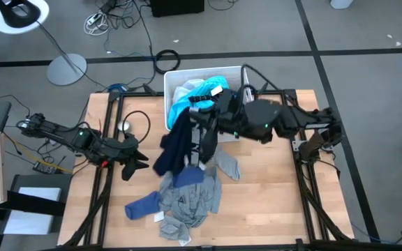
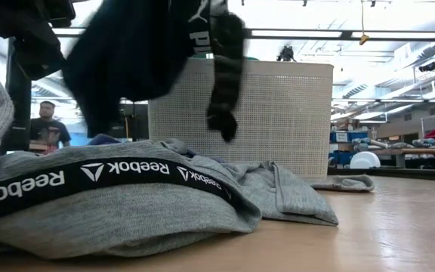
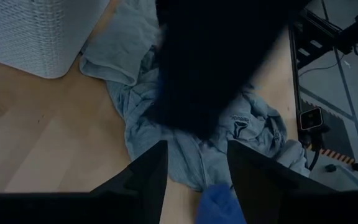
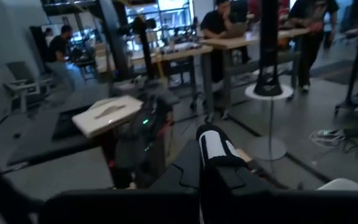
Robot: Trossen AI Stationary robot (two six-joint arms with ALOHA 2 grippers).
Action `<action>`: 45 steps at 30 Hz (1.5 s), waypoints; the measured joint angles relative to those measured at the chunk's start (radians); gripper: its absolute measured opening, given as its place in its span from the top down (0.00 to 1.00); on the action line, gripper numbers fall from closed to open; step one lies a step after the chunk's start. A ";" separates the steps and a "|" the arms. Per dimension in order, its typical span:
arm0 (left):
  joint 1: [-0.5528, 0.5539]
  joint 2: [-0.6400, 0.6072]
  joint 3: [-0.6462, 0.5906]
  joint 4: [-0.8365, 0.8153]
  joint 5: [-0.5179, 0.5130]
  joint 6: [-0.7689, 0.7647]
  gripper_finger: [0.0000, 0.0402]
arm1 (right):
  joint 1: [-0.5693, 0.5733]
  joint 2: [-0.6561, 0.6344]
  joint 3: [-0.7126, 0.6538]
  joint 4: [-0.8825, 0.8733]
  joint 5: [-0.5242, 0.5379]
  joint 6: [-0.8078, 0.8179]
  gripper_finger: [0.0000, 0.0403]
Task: Sort clothes
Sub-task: Put the black boxers into the bin
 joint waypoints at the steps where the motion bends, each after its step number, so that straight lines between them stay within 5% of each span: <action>1: 0.000 0.000 0.000 0.000 0.000 0.000 0.57 | -0.009 0.001 0.009 -0.001 0.000 -0.008 1.00; 16: 0.000 0.000 0.000 0.000 -0.032 0.000 0.57 | -0.161 0.002 0.019 0.258 -0.139 -0.193 1.00; 29: 0.000 0.000 0.000 0.000 -0.064 -0.029 0.57 | -0.415 0.002 0.019 0.493 -0.307 -0.342 1.00; 33: 0.000 0.000 0.000 0.001 -0.097 -0.056 0.57 | -0.474 0.002 0.019 0.374 -0.312 -0.323 1.00; 38: 0.000 0.000 0.000 0.001 -0.144 -0.087 0.57 | -0.511 0.013 0.016 0.021 -0.320 -0.153 0.99; 45: 0.000 0.000 0.000 0.002 -0.186 -0.118 0.57 | -0.519 0.091 -0.125 -0.238 -0.385 0.046 0.96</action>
